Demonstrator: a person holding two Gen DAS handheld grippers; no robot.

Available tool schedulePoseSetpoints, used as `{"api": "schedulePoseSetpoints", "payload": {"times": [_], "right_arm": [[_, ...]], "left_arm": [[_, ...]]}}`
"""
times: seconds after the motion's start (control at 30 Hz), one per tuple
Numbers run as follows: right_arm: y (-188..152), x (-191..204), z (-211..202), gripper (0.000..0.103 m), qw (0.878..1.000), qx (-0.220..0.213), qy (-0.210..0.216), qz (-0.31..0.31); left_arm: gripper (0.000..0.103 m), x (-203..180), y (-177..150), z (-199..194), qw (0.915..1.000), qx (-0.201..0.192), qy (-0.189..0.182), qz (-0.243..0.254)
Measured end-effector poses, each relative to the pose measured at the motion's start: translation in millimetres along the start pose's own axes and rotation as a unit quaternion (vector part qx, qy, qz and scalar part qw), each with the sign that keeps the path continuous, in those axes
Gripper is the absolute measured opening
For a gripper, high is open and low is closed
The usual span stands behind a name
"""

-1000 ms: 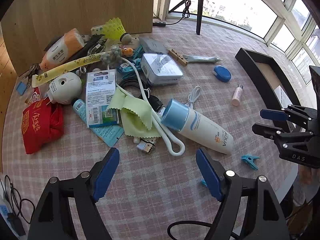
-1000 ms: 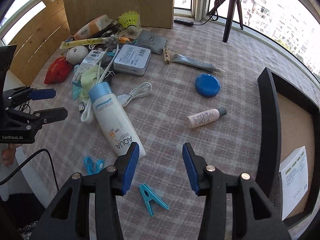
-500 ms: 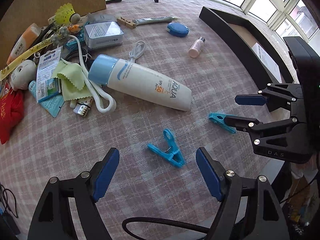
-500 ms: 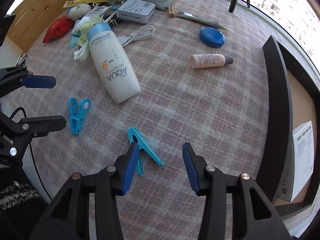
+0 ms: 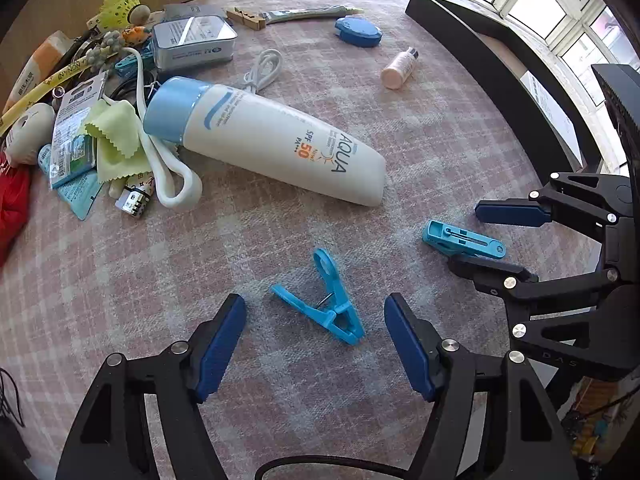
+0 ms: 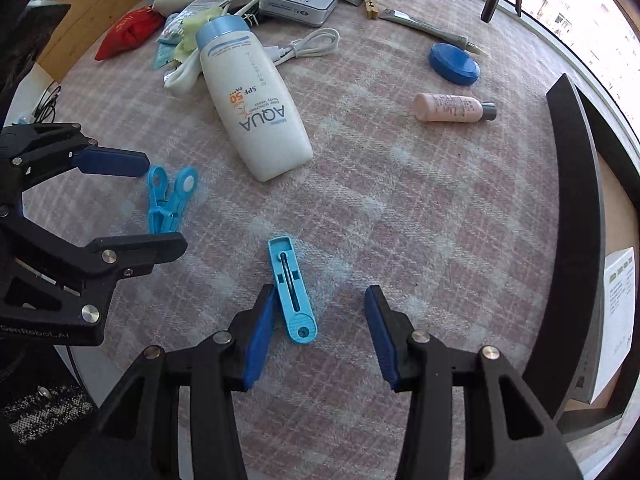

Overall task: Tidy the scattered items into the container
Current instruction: 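Grasp a blue clothespin with the right gripper while the left grasps another, then carry both blue clothespins into the tray and release them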

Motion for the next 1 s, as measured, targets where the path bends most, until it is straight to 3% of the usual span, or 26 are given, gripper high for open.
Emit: {"api": "schedulePoseSetpoints", "payload": {"times": [0.17, 0.33, 0.43, 0.73, 1.0], "right_arm": [[1.9, -3.6, -1.7, 0.042, 1.000, -0.006, -0.003, 0.006], [5.8, -16.3, -6.1, 0.018, 0.999, -0.013, -0.001, 0.036], [8.1, -24.6, -8.0, 0.013, 0.998, -0.015, 0.005, 0.057], [3.7, -37.1, -27.7, 0.012, 0.994, -0.042, 0.016, 0.096], [8.4, -63.5, -60.5, 0.012, 0.984, -0.085, 0.011, 0.153]], "left_arm": [[0.051, 4.7, 1.1, -1.1, 0.9998, -0.008, 0.018, 0.005], [0.022, 17.8, -3.7, -5.6, 0.9997, -0.013, 0.012, -0.015], [0.022, 24.2, -7.1, -7.5, 0.9996, -0.016, 0.003, -0.024], [0.022, 36.6, -9.6, -28.1, 0.9990, -0.034, 0.000, -0.030], [0.022, 18.6, 39.0, -58.9, 0.9973, -0.073, -0.006, -0.001]]}}
Point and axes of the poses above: each gripper's, at about its wrist camera, not at the fingertips, and z roughly the way its jaws point, x to its left, y to its top, the point moved 9 cm from there along z, roughly the way its jaws point, and after that the axes turned 14 degrees about z, right-handed, at the moved point
